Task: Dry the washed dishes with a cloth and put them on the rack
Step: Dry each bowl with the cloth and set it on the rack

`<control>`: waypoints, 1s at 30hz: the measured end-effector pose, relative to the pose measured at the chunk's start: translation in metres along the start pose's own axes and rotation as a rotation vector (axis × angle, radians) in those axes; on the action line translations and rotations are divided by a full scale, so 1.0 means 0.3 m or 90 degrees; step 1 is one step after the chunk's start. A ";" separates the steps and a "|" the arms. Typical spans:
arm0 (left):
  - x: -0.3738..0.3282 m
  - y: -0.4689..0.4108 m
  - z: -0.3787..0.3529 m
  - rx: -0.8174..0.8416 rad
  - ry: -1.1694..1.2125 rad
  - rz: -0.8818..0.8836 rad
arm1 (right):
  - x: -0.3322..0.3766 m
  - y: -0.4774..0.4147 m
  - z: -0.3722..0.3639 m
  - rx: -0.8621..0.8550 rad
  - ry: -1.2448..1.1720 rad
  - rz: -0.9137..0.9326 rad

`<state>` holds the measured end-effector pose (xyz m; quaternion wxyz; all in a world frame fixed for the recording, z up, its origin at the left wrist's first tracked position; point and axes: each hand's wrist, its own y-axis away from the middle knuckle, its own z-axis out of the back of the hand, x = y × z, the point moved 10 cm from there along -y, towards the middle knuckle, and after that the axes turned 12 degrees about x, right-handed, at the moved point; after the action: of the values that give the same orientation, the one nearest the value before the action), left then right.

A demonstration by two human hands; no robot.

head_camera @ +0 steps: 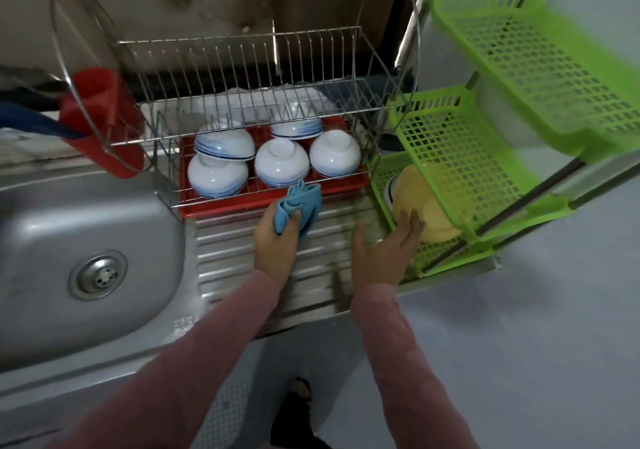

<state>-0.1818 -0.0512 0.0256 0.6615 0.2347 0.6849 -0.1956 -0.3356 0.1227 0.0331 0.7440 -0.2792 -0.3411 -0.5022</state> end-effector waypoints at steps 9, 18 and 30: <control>-0.039 0.196 0.386 -0.062 0.023 0.002 | 0.264 0.279 -0.313 0.356 -0.168 0.043; -0.086 0.568 1.013 -0.194 0.030 -0.013 | 0.563 0.851 -0.615 0.568 -0.245 0.046; -0.084 1.103 1.850 -0.434 0.041 -0.024 | 0.996 1.660 -1.025 0.852 -0.139 0.230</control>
<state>0.4624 -0.1046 0.0380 0.6762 -0.0067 0.7356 0.0401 0.2797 -0.1075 0.0443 0.7894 0.1375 -0.5979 -0.0223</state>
